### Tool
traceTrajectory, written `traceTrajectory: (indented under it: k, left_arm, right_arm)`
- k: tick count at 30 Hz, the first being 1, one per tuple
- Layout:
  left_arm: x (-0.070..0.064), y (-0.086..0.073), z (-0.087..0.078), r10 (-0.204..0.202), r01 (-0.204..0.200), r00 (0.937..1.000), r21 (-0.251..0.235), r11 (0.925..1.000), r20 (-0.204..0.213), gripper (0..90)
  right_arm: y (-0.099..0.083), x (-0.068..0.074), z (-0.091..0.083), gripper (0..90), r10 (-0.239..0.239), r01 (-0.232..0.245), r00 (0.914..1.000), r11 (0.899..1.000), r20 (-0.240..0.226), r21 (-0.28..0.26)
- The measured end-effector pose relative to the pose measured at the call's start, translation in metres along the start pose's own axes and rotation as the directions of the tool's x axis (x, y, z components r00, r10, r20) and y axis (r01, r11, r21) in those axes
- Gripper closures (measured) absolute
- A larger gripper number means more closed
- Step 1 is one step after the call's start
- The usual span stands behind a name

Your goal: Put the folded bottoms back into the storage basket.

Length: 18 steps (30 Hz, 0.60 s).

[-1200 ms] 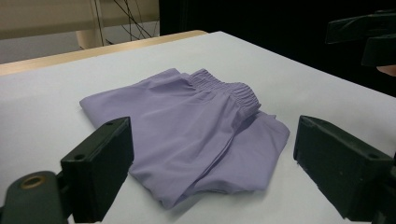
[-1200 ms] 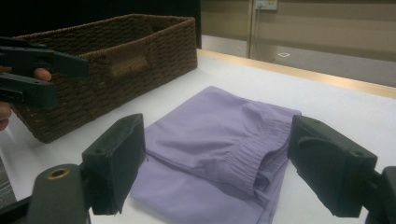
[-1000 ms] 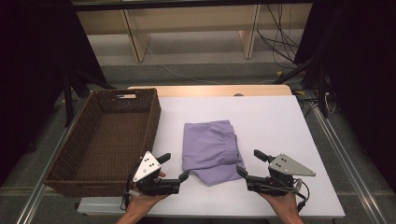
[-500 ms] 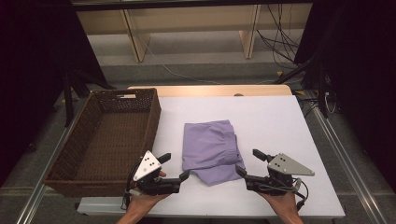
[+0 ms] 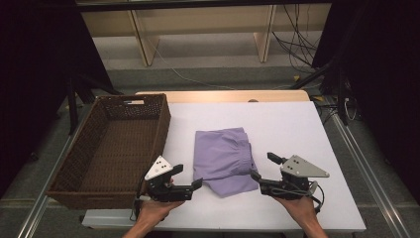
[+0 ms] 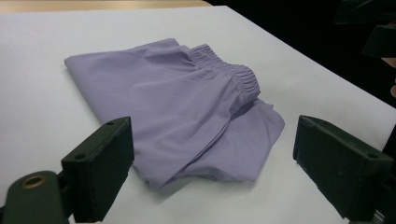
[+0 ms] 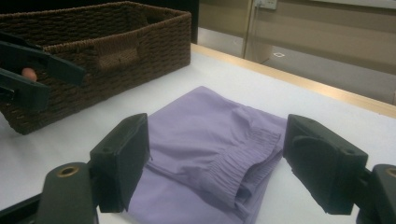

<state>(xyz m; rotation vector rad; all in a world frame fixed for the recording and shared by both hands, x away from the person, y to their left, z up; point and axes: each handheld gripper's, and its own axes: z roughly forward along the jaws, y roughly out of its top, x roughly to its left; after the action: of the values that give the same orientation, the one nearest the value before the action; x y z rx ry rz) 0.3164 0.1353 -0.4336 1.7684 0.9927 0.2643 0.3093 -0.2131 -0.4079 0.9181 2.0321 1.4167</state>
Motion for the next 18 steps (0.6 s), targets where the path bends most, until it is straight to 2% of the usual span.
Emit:
traceTrajectory:
  k: [5, 11, 12, 13, 14, 15, 16, 17, 18]
  left_arm:
    - [0.002, 0.001, 0.004, -0.033, 0.033, 0.9994, 0.028, 0.9990, -0.007, 12.7]
    - [0.003, 0.002, 0.006, -0.053, 0.054, 0.9981, 0.059, 0.9968, -0.031, 14.2]
    - [0.005, 0.003, 0.007, -0.070, 0.073, 0.9968, 0.075, 0.9946, -0.039, 14.3]
    - [0.005, 0.003, 0.007, -0.070, 0.073, 0.9968, 0.075, 0.9946, -0.039, 14.5]
    - [0.007, 0.003, 0.008, -0.097, 0.104, 0.9923, 0.088, 0.9907, -0.077, 15.1]
    - [0.007, 0.003, 0.008, -0.097, 0.104, 0.9923, 0.088, 0.9907, -0.077, 15.3]
    - [0.011, 0.004, 0.010, -0.126, 0.135, 0.9880, 0.107, 0.9851, -0.089, 16.2]
    - [0.011, 0.004, 0.010, -0.126, 0.135, 0.9880, 0.107, 0.9851, -0.089, 16.2]
    - [0.015, 0.005, 0.011, -0.162, 0.175, 0.9806, 0.119, 0.9774, -0.110, 16.2]
  right_arm:
    - [0.002, -0.004, 0.003, 23.8, 0.002, -0.002, 1.0000, 1.000, -0.005, 0.013]
    - [0.005, -0.007, 0.004, 24.4, -0.011, 0.011, 0.9999, 1.000, -0.001, 0.020]
    - [0.006, -0.010, 0.005, 24.4, -0.007, 0.007, 1.0000, 1.000, -0.003, 0.027]
    - [0.007, -0.011, 0.006, 24.6, -0.006, 0.006, 1.0000, 1.000, -0.004, 0.030]
    - [0.007, -0.012, 0.007, 25.7, -0.006, 0.006, 1.0000, 0.999, -0.007, 0.038]
    - [0.007, -0.012, 0.007, 25.7, -0.006, 0.006, 1.0000, 0.999, -0.007, 0.038]
    - [0.008, -0.014, 0.009, 26.4, -0.011, 0.012, 0.9998, 0.999, -0.016, 0.048]
    - [0.008, -0.014, 0.010, 26.4, -0.011, 0.012, 0.9998, 0.998, -0.017, 0.053]
    - [0.008, -0.015, 0.012, 26.4, -0.013, 0.014, 0.9997, 0.998, -0.020, 0.059]
